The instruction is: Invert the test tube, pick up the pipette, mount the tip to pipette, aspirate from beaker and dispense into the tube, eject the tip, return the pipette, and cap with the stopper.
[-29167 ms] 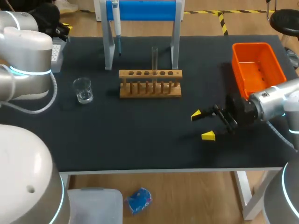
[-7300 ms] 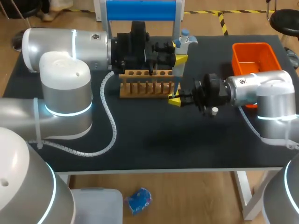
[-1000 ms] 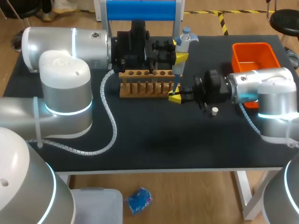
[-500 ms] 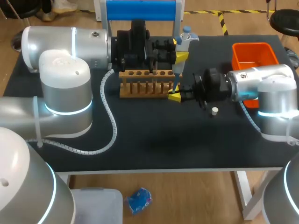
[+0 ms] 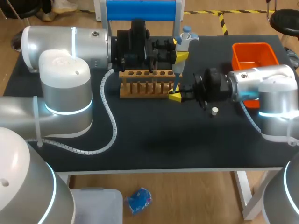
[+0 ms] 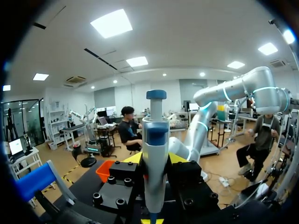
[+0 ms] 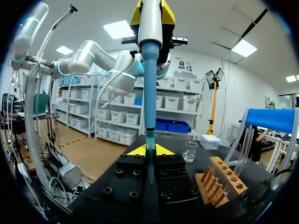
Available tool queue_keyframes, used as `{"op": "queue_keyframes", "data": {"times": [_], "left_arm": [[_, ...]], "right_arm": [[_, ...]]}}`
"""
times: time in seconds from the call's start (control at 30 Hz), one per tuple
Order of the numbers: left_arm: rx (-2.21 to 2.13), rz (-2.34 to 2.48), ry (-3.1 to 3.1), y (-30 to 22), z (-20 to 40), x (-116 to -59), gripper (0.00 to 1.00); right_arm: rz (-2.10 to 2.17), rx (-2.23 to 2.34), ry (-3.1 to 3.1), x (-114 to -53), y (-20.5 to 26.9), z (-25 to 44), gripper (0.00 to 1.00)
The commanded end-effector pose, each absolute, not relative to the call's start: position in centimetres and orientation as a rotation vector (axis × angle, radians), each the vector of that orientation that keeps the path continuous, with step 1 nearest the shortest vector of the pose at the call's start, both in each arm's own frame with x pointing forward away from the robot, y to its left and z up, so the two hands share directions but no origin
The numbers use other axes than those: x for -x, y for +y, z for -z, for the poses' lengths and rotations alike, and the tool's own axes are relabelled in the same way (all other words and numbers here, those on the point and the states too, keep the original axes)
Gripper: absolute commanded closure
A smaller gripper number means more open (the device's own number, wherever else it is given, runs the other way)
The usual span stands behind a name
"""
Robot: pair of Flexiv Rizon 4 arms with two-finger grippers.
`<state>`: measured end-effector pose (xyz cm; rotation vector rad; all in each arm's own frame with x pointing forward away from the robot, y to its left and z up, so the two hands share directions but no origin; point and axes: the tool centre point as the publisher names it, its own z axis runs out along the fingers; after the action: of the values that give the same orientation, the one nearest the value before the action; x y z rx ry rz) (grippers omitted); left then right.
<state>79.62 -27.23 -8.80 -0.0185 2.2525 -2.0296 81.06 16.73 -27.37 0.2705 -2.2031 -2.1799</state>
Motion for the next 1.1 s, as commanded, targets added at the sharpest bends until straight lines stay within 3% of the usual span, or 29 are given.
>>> {"op": "queue_keyframes", "data": {"times": [0.03, 0.9, 0.93, 0.97, 1.03, 1.1], "left_arm": [[0.021, 2.028, 2.254, -27.25, 9.63, -79.62, 1.00], [0.021, 2.028, 2.254, -27.25, 9.63, -79.62, 1.00], [0.021, 2.028, 2.254, -27.25, 9.63, -79.62, 1.00], [0.021, 2.028, 2.254, -27.25, 9.63, -79.62, 1.00], [0.021, 2.028, 2.254, -27.25, 9.63, -79.62, 1.00], [0.021, 2.028, 2.254, -27.25, 9.63, -79.62, 1.00]], "right_arm": [[2.178, -0.265, -2.205, -81.10, 16.65, 26.26, 1.00], [2.193, -0.323, -2.224, -80.95, 16.54, 26.06, 0.98], [2.188, -0.321, -2.225, -80.93, 16.52, 26.12, 0.60], [2.184, -0.317, -2.225, -80.91, 16.50, 26.20, 0.49], [2.176, -0.303, -2.224, -80.82, 16.41, 26.43, 0.00], [2.172, -0.286, -2.219, -80.73, 16.26, 26.67, 0.00]]}}
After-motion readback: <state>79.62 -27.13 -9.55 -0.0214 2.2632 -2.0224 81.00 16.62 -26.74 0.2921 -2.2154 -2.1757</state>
